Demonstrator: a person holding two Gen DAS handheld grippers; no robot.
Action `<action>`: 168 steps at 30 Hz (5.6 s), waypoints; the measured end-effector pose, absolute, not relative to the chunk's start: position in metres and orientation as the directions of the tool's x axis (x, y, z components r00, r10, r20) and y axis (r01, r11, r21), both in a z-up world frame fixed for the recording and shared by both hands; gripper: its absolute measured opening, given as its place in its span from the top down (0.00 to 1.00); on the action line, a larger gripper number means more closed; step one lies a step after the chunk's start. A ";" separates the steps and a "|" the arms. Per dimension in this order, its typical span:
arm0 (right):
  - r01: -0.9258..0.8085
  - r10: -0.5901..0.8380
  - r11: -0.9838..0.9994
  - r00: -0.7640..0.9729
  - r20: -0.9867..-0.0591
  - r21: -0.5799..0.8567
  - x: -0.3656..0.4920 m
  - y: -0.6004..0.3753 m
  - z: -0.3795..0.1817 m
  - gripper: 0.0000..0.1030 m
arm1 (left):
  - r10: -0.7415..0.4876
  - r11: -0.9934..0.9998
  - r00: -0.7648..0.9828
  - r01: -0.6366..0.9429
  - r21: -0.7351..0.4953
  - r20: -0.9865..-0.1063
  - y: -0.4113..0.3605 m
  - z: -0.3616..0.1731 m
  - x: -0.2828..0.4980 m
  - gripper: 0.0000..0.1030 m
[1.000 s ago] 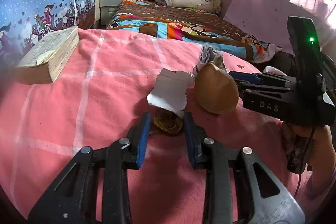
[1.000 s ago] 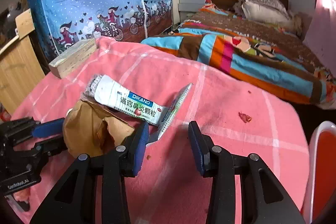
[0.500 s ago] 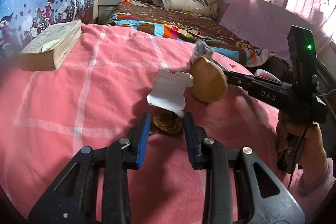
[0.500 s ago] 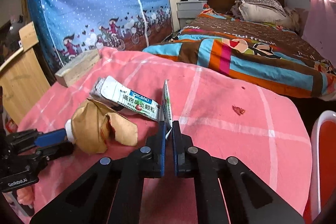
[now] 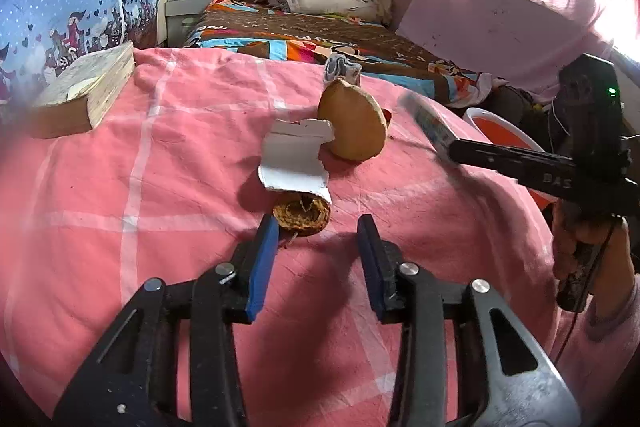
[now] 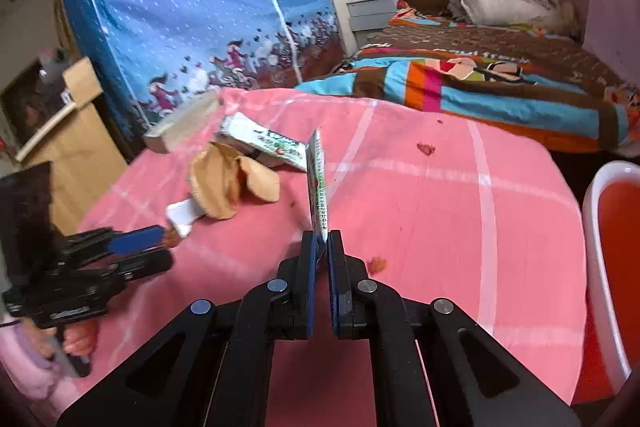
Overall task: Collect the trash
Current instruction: 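Grasp the brown coiled ring with the left tool while the right tool grasps the white sachet, then carry the ring and sachet over the red bucket and open both tools, then move both open tools back over the trash on the bedspread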
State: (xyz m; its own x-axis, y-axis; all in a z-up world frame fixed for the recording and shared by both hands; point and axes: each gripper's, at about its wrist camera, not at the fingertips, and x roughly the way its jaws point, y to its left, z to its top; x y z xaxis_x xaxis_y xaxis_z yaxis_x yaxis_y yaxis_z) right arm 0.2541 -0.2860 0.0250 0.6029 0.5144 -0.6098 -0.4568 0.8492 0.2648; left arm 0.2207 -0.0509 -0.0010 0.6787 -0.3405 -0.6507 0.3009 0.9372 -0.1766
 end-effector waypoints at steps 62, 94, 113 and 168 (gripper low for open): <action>-0.156 0.142 0.968 0.986 0.083 0.198 0.155 -0.429 0.107 0.81 | -0.525 0.841 0.836 0.538 0.050 -0.161 -0.217 0.119 0.197 0.65; 0.215 -0.106 0.894 0.954 -0.279 0.393 0.178 -0.539 0.052 0.80 | -0.641 0.725 0.541 0.659 -0.199 -0.544 -0.374 0.061 0.281 0.65; 0.236 -0.148 0.901 0.956 -0.253 0.365 0.174 -0.531 0.058 0.49 | -0.558 0.827 0.679 0.506 -0.247 -0.478 -0.316 0.063 0.277 0.00; -0.298 0.291 0.953 0.950 -0.113 -0.046 0.190 -0.273 0.065 0.00 | -0.050 0.996 0.937 0.023 -0.082 -0.345 -0.028 0.041 0.181 0.00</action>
